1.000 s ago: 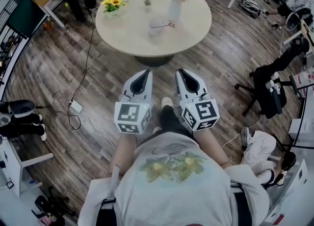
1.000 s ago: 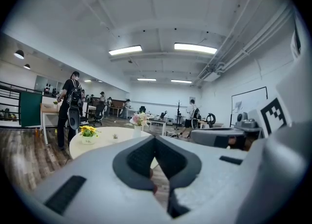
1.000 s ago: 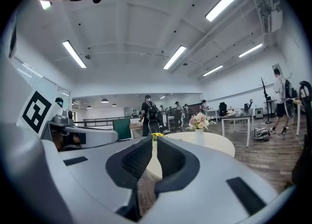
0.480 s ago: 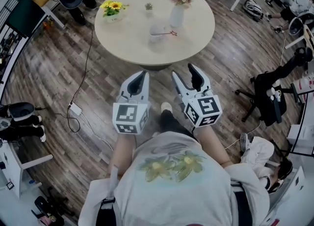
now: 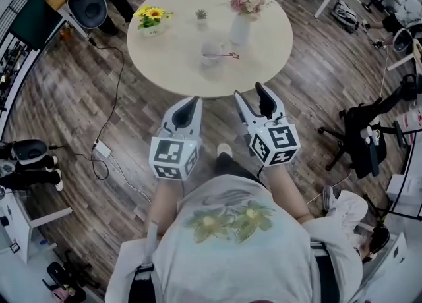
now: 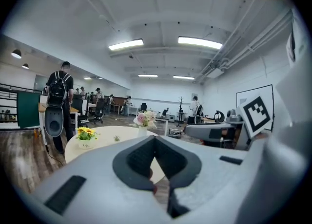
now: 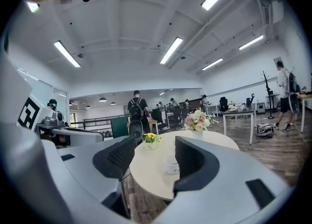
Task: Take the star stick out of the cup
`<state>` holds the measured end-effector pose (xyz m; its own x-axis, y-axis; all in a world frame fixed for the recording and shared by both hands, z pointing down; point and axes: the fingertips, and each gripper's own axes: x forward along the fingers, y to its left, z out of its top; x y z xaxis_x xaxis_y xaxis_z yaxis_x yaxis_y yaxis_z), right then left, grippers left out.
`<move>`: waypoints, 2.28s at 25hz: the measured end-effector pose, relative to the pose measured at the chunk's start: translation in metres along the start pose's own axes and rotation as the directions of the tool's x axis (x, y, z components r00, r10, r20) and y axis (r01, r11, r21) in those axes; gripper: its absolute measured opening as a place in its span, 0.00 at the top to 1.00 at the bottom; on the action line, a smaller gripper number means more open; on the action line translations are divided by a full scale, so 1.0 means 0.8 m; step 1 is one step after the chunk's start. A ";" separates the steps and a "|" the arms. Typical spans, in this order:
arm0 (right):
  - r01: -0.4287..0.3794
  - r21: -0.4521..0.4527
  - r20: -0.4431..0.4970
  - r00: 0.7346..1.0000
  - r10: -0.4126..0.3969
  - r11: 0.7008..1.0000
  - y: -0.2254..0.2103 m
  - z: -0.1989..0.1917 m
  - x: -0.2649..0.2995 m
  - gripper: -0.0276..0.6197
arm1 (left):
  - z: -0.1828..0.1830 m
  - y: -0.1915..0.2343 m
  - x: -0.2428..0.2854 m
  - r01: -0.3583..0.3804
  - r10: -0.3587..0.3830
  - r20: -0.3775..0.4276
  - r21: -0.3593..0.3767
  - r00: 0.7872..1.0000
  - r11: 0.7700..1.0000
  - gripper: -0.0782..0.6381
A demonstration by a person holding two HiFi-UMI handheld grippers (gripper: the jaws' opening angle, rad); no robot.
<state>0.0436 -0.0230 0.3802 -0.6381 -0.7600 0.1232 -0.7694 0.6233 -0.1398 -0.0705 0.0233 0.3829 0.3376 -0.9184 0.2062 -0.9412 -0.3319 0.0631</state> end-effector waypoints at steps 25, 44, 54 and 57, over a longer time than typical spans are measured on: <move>-0.050 0.027 -0.146 0.988 0.053 0.998 -0.093 -0.058 0.126 0.57 | -0.002 0.057 0.103 -0.063 0.061 -0.084 -0.026 0.995 0.998 0.89; -0.155 0.001 -0.282 0.948 0.148 0.988 -0.139 -0.113 0.208 0.57 | -0.017 0.086 0.176 -0.128 0.122 -0.113 -0.049 0.986 0.991 0.89; -0.156 -0.013 -0.339 0.930 0.142 0.988 -0.163 -0.148 0.238 0.57 | -0.026 0.089 0.190 -0.137 0.129 -0.145 -0.044 0.981 0.990 0.89; -0.150 -0.010 -0.351 0.926 0.137 0.989 -0.165 -0.159 0.247 0.57 | -0.028 0.092 0.193 -0.138 0.129 -0.152 -0.048 0.980 0.989 0.89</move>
<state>0.0149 -0.2321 0.5480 -0.7067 -0.5542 0.4398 -0.6655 0.7318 -0.1473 -0.0882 -0.1378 0.4416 0.2077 -0.9103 0.3582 -0.9782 -0.1915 0.0806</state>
